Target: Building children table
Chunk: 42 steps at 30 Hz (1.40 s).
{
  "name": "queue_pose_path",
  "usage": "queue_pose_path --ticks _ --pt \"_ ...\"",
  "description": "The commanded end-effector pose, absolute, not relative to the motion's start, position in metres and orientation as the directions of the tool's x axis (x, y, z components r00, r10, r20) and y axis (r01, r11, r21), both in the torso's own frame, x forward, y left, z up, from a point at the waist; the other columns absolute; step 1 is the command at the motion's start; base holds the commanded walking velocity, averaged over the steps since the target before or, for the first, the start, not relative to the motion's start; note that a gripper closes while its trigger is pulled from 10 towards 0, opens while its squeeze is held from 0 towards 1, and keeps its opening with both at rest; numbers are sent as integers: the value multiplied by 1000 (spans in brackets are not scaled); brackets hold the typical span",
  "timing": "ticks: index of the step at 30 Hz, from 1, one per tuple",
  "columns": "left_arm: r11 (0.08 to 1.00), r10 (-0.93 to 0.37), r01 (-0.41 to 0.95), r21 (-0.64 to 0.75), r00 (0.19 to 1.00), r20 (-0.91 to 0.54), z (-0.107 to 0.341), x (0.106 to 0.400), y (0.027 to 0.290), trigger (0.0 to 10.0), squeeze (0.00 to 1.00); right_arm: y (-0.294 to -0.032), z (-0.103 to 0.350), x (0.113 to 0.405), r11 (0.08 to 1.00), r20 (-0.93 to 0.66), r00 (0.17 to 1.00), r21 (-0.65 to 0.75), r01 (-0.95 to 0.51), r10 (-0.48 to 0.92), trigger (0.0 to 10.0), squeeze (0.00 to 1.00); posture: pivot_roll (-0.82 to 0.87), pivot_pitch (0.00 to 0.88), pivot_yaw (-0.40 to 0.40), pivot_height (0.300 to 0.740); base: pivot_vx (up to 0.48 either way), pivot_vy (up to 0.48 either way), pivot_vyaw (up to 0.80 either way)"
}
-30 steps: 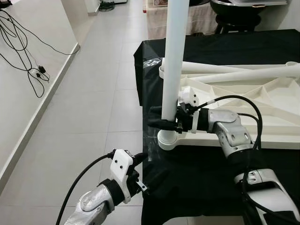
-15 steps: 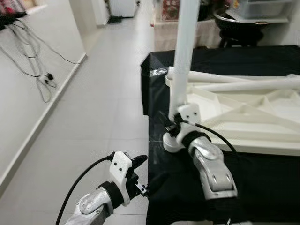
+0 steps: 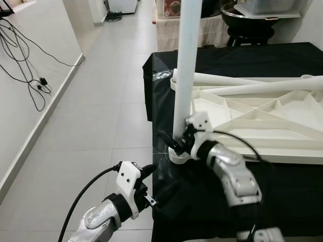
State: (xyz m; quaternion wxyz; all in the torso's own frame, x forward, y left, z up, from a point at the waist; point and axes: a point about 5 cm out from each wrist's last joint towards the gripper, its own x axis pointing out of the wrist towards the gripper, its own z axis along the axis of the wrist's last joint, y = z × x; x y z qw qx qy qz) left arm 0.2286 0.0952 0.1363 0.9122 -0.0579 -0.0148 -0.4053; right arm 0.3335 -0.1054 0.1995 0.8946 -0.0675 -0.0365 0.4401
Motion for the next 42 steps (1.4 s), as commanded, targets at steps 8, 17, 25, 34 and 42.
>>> queue_pose_path --ticks 8,17,25,34,42 --pt "671 -734 734 -101 677 48 130 227 95 10000 0 -98 208 338 264 -99 286 -191 -945 953 10000 0 -28 161 19 740 0 0 0" --pt "670 -736 736 -101 676 45 129 225 92 10000 0 -100 206 345 103 -150 123 -135 -986 981 0 0 -21 163 20 740 0 0 0" --pt "667 -737 737 -104 674 46 129 224 91 10000 0 -112 199 349 229 -116 247 -150 -962 962 0 0 -22 158 30 740 0 0 0" --pt "668 -738 738 -100 674 37 128 221 96 10000 0 -149 149 329 854 -190 851 -95 -512 489 0 0 -8 176 14 740 0 0 0" --pt "659 -747 746 -98 664 25 127 222 99 10000 0 -144 130 293 971 -227 956 -105 -215 187 0 0 -22 158 33 740 0 0 0"
